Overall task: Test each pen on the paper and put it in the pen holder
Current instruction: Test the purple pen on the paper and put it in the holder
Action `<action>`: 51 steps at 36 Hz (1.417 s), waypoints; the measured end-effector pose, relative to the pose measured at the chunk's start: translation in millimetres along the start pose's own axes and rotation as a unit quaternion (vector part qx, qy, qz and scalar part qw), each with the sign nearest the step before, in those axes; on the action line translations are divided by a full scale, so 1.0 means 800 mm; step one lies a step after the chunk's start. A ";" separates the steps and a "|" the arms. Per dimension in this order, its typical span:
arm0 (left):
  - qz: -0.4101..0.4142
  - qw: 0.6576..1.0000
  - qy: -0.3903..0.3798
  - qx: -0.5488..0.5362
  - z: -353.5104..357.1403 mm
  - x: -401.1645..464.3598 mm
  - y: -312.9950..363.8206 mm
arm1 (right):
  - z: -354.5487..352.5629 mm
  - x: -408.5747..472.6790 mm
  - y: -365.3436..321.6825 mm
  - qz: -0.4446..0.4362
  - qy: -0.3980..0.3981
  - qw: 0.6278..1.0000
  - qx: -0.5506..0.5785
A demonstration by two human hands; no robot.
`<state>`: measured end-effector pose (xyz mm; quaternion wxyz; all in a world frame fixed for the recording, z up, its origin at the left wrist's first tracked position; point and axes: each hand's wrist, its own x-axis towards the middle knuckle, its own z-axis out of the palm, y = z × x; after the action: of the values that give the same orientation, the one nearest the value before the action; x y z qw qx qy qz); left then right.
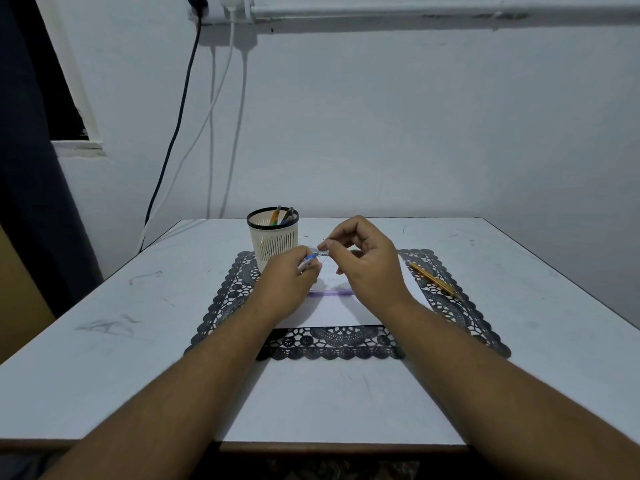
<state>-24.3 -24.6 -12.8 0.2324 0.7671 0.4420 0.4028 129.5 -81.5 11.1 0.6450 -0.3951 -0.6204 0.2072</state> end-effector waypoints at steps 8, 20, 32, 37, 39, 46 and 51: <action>0.003 1.000 -0.002 -0.003 0.001 0.000 0.000 | -0.005 0.002 -0.006 -0.010 0.049 0.998 0.025; 0.005 1.000 -0.005 0.007 0.001 -0.002 0.002 | 0.001 -0.001 -0.004 0.008 0.021 0.999 0.024; 0.009 1.000 -0.001 0.010 -0.001 -0.003 0.004 | 0.001 -0.002 -0.004 0.001 0.003 0.999 0.041; 0.007 1.000 -0.002 0.013 -0.001 -0.004 0.005 | 0.002 -0.002 -0.003 -0.006 0.004 1.000 0.029; 0.007 1.000 -0.003 0.011 -0.001 -0.003 0.005 | 0.002 -0.002 -0.002 -0.006 0.008 1.000 0.024; 0.013 1.000 -0.005 0.011 -0.001 -0.003 0.005 | 0.005 -0.001 0.006 0.006 0.008 1.000 -0.001; 0.019 1.000 -0.007 0.012 0.000 -0.003 0.003 | 0.006 -0.002 0.010 0.004 -0.018 0.999 -0.028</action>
<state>-24.0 -27.4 -12.2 0.2189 0.7808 0.4304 0.3964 126.6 -76.9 3.9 0.6218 -0.4120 -0.6355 0.1996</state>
